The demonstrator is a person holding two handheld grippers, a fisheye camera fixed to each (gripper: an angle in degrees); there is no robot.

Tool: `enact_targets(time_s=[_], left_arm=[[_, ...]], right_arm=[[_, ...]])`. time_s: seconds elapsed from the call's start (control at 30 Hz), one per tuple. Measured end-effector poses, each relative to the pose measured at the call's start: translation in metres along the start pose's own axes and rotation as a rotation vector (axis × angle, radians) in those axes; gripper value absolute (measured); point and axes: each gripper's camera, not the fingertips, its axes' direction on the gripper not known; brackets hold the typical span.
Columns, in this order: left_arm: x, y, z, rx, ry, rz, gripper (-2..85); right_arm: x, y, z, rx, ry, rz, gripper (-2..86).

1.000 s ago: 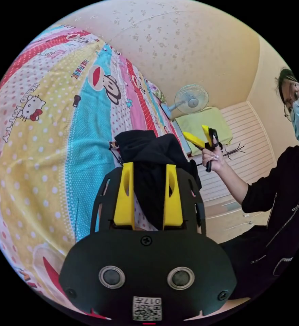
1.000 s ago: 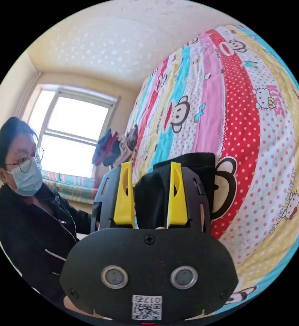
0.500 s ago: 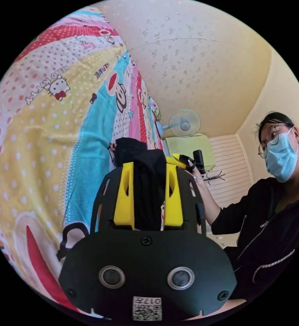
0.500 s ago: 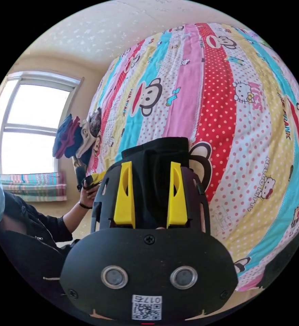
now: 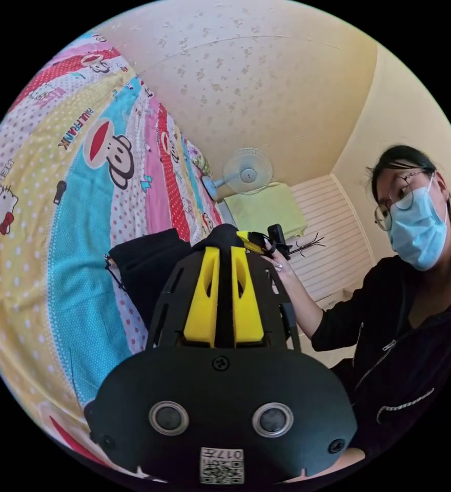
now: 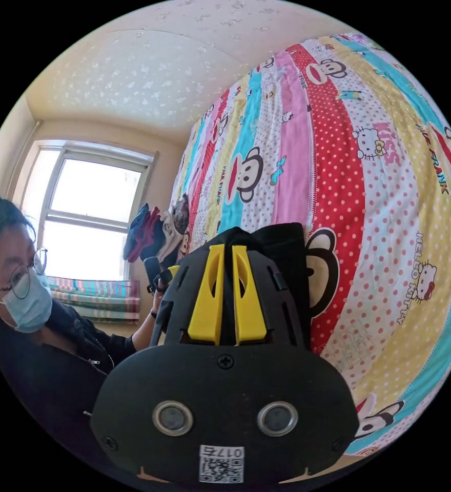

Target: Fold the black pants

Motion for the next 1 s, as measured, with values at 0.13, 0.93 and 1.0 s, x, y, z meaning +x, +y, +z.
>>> enact_targets(time_s=[0.13, 0.93, 1.0], left_arm=[[-0.047, -0.012, 0.018, -0.028, -0.066, -0.077, 4.9], [0.074, 0.073, 0.093, -0.088, -0.482, 0.096, -0.5], [0.052, 0.067, 0.09, -0.064, -0.359, 0.038, -0.8]], right_arm=[[0.056, -0.02, 0.037, -0.013, 0.033, -0.039, 3.1], [0.059, 0.13, 0.015, 0.049, 0.328, -0.076, 0.6], [0.088, 0.12, 0.03, -0.02, 0.292, -0.07, 0.6]])
